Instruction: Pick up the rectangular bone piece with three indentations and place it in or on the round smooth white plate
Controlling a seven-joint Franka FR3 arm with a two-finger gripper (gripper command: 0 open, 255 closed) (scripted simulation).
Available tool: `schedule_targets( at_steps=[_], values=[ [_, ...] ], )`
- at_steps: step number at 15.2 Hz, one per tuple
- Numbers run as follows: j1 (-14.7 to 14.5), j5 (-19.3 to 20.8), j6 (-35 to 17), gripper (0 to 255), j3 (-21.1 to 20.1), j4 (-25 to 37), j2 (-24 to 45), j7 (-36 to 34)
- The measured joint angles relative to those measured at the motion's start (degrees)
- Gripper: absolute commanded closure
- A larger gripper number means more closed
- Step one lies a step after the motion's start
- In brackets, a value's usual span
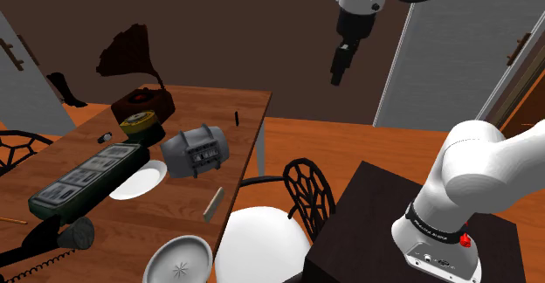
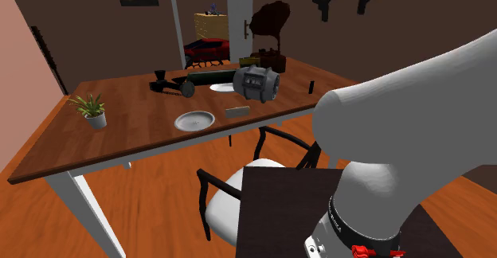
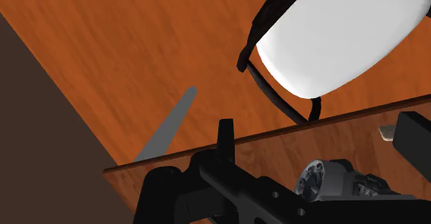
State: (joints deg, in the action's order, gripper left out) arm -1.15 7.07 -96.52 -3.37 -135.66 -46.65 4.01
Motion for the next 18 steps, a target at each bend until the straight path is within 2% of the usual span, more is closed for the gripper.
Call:
schedule_targets(
  at_steps=[3,10,18],
  values=[
    [0.22,-0.9,-1.01,0,-1.51,-1.4,-0.13,-2.96],
    [1.14,-6.49,-8.2,0,-10.96,-8.3,1.5,-20.75],
    [4.05,-11.18,-18.92,0,-23.76,-9.16,12.46,-42.76]
  ],
)
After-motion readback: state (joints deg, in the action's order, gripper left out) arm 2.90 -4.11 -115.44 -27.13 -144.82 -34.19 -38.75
